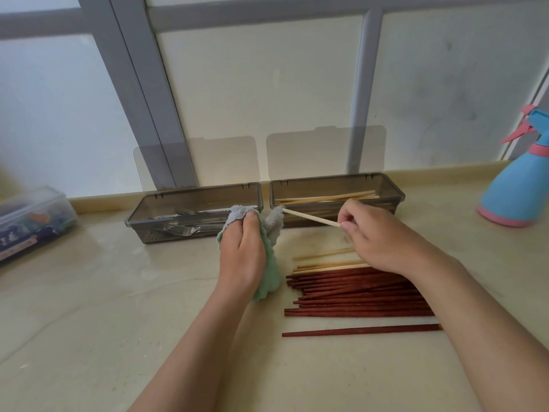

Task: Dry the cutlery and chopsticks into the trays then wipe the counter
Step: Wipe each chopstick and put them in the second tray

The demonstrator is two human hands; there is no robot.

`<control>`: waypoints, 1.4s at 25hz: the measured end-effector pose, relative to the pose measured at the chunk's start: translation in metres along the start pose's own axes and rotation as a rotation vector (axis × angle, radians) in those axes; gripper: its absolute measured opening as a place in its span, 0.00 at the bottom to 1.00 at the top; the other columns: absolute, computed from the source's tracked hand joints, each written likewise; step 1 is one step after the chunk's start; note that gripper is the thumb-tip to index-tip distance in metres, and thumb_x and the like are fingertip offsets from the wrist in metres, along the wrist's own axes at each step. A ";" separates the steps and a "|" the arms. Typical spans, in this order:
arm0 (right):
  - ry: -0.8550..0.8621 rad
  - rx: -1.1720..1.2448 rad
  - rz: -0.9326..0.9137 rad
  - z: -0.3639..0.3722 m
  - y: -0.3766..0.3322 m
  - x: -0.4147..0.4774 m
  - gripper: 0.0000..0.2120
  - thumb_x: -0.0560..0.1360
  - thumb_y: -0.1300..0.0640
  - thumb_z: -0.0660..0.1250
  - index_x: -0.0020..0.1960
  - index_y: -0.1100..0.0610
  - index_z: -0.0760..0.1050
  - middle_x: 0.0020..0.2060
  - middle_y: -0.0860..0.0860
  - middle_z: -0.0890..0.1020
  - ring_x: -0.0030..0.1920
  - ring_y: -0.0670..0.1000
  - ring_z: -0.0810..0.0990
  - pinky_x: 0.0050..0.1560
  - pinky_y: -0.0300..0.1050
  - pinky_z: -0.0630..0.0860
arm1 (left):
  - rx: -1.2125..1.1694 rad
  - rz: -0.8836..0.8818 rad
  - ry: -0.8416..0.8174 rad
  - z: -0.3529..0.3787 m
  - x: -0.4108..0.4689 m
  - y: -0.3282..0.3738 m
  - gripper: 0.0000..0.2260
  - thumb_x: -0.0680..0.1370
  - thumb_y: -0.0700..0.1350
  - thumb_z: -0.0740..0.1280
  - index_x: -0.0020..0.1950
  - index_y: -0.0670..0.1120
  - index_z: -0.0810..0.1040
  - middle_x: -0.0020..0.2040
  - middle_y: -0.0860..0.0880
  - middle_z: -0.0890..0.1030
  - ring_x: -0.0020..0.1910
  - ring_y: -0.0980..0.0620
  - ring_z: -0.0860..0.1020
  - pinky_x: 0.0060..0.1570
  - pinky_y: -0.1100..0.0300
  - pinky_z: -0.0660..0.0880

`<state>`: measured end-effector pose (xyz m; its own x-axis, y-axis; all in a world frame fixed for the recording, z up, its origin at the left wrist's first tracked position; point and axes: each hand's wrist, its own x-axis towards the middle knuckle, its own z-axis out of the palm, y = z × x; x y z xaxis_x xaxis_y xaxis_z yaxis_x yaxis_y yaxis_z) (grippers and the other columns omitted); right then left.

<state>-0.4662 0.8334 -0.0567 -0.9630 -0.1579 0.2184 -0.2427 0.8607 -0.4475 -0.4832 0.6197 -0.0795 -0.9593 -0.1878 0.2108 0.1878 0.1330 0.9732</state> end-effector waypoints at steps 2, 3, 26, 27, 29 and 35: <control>0.008 0.038 -0.046 0.005 -0.010 -0.002 0.06 0.84 0.57 0.57 0.49 0.50 0.70 0.37 0.47 0.76 0.35 0.48 0.74 0.36 0.45 0.69 | 0.022 -0.013 0.032 0.001 -0.001 0.002 0.18 0.85 0.48 0.55 0.37 0.48 0.70 0.35 0.53 0.73 0.34 0.59 0.71 0.36 0.65 0.69; 0.020 0.049 -0.052 0.008 -0.013 -0.002 0.06 0.84 0.56 0.57 0.49 0.51 0.70 0.36 0.47 0.75 0.34 0.48 0.73 0.35 0.45 0.68 | 0.008 -0.022 0.041 0.001 -0.001 0.002 0.17 0.85 0.49 0.55 0.38 0.48 0.71 0.36 0.53 0.72 0.34 0.58 0.71 0.38 0.63 0.70; 0.084 0.423 -0.198 0.040 -0.049 -0.004 0.03 0.82 0.60 0.64 0.52 0.54 0.75 0.40 0.48 0.81 0.37 0.45 0.79 0.37 0.44 0.77 | 0.043 0.206 -0.135 0.011 -0.015 0.006 0.21 0.86 0.44 0.52 0.33 0.47 0.68 0.26 0.56 0.70 0.27 0.60 0.67 0.31 0.66 0.66; 0.062 0.428 -0.185 0.037 -0.047 -0.005 0.03 0.82 0.58 0.64 0.52 0.52 0.76 0.41 0.48 0.82 0.39 0.46 0.81 0.41 0.47 0.80 | 0.025 0.188 -0.115 0.010 -0.015 0.007 0.21 0.86 0.43 0.52 0.33 0.47 0.69 0.26 0.57 0.72 0.27 0.60 0.70 0.32 0.66 0.67; -0.012 0.404 -0.145 0.029 -0.042 -0.006 0.05 0.83 0.55 0.63 0.52 0.49 0.77 0.39 0.47 0.83 0.40 0.45 0.82 0.43 0.47 0.80 | -0.061 0.118 -0.017 0.003 -0.009 0.013 0.20 0.86 0.44 0.52 0.39 0.46 0.76 0.31 0.58 0.80 0.31 0.60 0.76 0.37 0.63 0.72; -0.112 0.319 -0.158 0.029 -0.042 -0.007 0.10 0.83 0.55 0.61 0.47 0.51 0.80 0.32 0.53 0.79 0.33 0.53 0.76 0.38 0.55 0.75 | -0.100 0.032 0.123 -0.004 -0.003 0.016 0.19 0.86 0.46 0.52 0.41 0.45 0.76 0.36 0.50 0.78 0.29 0.64 0.75 0.36 0.62 0.72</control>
<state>-0.4522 0.7846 -0.0643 -0.9135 -0.3437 0.2177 -0.3962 0.6301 -0.6678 -0.4765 0.6184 -0.0643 -0.9207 -0.3035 0.2454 0.2435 0.0445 0.9689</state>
